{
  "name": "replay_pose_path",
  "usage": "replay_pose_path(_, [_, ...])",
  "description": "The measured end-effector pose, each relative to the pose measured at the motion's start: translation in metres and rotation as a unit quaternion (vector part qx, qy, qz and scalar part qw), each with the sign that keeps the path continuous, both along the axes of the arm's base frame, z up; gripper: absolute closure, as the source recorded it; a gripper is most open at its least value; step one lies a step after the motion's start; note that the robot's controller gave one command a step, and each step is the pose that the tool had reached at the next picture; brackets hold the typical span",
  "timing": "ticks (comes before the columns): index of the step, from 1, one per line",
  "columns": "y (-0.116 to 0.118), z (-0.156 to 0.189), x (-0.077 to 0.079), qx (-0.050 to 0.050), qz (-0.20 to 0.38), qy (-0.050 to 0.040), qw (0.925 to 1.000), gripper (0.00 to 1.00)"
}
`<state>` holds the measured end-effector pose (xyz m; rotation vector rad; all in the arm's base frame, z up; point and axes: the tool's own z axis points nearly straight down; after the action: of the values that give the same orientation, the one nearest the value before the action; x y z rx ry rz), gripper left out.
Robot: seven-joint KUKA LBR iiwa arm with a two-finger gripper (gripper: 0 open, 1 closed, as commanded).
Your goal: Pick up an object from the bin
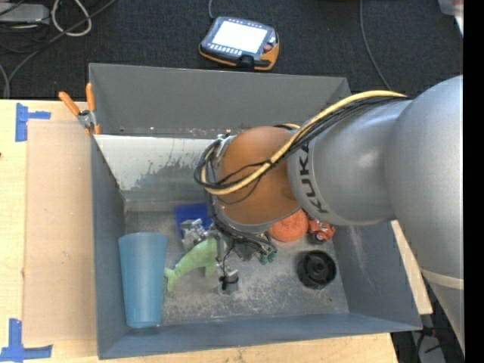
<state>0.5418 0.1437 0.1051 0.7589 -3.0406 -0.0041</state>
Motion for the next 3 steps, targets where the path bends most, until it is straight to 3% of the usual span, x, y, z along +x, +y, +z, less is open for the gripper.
replay_pose_path(1, [-0.008, 0.099, 0.0, 0.0, 0.024, 0.0027, 0.9997, 0.0])
replay_pose_path(2, [-0.055, 0.042, 0.003, 0.0, 0.006, 0.0008, 1.0, 0.0])
replay_pose_path(3, [-0.003, 0.092, 0.079, 0.006, -0.083, -0.011, 0.9965, 0.0])
